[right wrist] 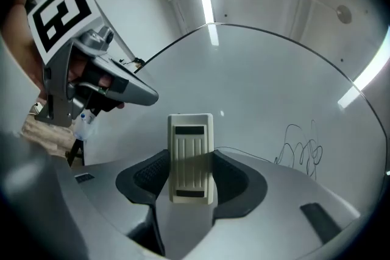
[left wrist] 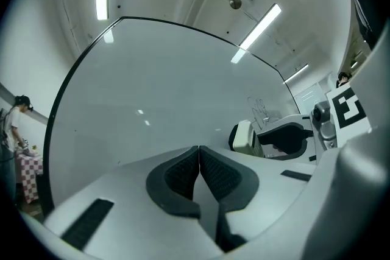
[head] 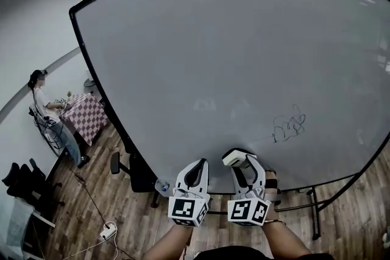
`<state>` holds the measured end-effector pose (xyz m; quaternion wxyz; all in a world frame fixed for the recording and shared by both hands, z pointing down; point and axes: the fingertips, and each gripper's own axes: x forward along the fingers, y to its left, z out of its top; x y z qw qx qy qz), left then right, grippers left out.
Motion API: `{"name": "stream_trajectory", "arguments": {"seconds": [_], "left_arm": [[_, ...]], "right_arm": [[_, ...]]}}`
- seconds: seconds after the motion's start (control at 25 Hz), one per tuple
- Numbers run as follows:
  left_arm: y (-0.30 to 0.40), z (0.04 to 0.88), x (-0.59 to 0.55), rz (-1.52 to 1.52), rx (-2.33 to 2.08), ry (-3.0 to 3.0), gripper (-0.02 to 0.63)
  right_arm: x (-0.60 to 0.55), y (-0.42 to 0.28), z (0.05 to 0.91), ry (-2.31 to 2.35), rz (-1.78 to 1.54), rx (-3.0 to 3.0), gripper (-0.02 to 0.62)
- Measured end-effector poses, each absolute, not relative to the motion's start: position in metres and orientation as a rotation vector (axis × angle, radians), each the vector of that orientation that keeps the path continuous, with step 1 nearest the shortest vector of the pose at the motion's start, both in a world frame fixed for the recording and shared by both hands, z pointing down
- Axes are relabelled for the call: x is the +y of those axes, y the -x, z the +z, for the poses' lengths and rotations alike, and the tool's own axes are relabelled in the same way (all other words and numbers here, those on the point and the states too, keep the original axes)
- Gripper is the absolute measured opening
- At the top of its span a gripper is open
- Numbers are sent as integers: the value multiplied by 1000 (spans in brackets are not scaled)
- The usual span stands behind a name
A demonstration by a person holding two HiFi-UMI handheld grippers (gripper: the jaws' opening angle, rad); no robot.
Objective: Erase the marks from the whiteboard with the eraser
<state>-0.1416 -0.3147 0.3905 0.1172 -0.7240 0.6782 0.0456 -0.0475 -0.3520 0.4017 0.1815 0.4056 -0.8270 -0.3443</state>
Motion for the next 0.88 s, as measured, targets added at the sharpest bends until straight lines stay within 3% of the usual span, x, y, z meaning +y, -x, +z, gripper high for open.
{"name": "stream_trajectory", "arguments": {"seconds": [0.88], "left_arm": [[153, 399, -303, 151, 1935, 2184, 20]], "right_arm": [[-365, 45, 381, -1271, -1011, -2261, 242]]}}
